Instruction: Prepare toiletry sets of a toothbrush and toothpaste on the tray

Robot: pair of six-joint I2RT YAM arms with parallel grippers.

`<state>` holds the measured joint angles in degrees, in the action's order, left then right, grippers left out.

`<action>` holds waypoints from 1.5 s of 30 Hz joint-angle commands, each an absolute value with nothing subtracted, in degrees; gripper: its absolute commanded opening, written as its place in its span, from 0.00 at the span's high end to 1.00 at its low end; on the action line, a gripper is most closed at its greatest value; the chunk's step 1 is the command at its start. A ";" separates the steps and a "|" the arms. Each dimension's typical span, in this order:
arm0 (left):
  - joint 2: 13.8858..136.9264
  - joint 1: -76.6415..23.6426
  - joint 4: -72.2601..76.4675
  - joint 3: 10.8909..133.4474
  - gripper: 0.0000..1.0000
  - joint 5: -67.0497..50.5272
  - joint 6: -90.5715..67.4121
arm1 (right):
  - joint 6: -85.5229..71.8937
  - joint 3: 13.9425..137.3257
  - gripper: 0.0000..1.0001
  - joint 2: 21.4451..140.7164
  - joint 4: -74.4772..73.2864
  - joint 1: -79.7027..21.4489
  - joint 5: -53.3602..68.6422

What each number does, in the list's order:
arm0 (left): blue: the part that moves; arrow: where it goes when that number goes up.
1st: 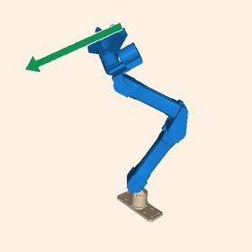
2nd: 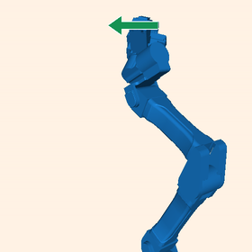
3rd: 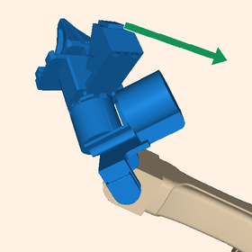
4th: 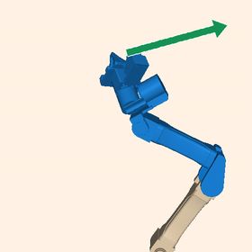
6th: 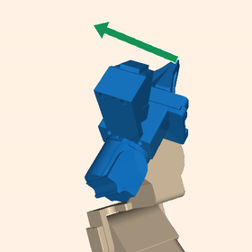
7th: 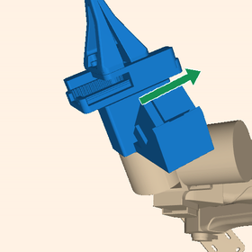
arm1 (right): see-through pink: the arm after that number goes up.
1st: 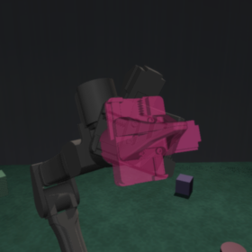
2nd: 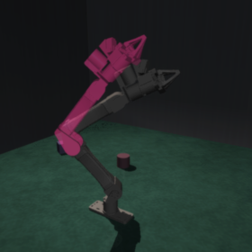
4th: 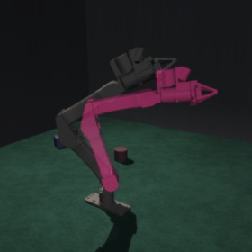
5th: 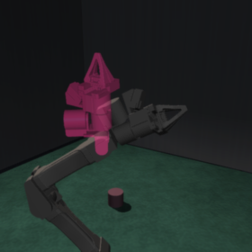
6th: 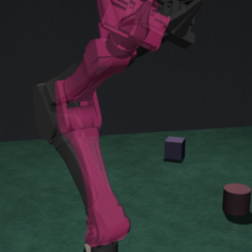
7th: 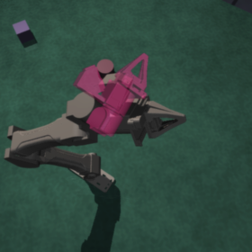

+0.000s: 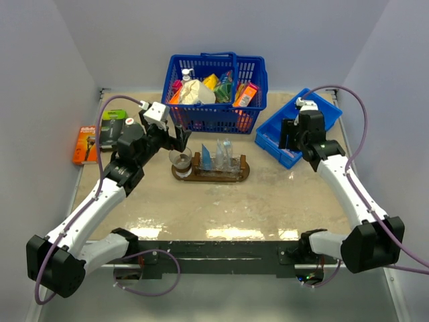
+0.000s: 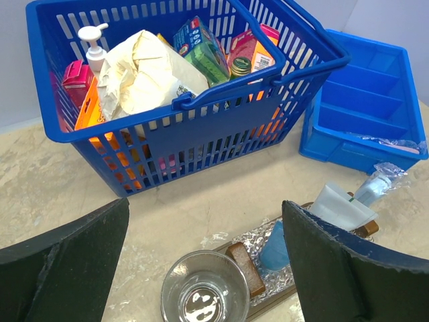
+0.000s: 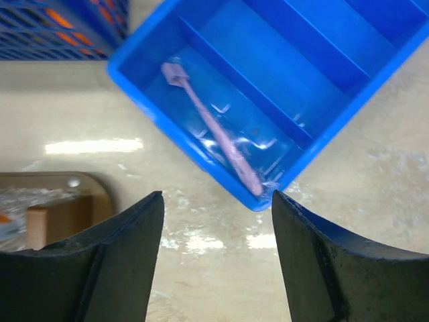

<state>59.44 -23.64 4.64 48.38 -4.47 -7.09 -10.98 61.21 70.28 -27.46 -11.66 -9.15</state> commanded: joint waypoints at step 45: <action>59.33 -23.55 6.42 48.34 0.00 -4.31 -8.00 | -13.10 57.31 0.63 83.94 -24.00 -10.28 -21.97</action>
<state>59.55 -23.64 4.62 48.36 -4.49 -7.92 -12.01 57.60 84.12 -25.80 -10.48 -21.56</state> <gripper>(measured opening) 0.997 0.386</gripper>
